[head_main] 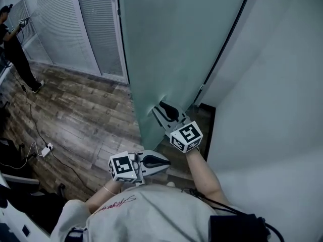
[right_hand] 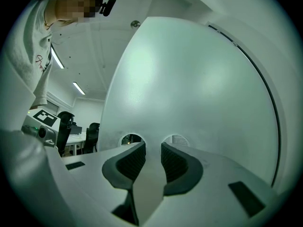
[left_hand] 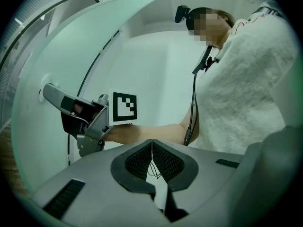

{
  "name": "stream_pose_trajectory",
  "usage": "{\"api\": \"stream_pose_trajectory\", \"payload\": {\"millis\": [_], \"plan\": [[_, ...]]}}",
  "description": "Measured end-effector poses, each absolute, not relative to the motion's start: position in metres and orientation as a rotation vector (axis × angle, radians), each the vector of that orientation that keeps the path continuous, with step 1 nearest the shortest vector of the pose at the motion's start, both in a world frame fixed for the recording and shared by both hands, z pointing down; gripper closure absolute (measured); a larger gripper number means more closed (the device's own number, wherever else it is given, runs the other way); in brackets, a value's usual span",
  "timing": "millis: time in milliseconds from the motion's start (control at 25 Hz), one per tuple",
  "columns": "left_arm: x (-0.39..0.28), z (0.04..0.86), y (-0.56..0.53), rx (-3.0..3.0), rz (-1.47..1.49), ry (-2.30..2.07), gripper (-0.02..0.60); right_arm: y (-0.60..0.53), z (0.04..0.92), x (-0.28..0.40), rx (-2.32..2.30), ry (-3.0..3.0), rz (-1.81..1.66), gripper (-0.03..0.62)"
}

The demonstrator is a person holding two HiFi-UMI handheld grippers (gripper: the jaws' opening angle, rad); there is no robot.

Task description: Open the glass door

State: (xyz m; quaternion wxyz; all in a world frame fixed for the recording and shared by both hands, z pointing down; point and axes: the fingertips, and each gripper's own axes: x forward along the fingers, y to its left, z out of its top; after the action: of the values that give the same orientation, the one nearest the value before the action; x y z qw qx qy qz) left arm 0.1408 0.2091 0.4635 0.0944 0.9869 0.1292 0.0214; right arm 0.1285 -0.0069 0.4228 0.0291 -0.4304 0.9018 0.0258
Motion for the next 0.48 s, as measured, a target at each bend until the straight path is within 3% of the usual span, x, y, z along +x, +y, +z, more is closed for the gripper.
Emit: {"api": "stream_pose_trajectory", "payload": {"millis": [480], "plan": [[0.181, 0.468, 0.244, 2.894, 0.131, 0.587, 0.563, 0.059, 0.428, 0.181, -1.231, 2.784, 0.096, 0.482]]}}
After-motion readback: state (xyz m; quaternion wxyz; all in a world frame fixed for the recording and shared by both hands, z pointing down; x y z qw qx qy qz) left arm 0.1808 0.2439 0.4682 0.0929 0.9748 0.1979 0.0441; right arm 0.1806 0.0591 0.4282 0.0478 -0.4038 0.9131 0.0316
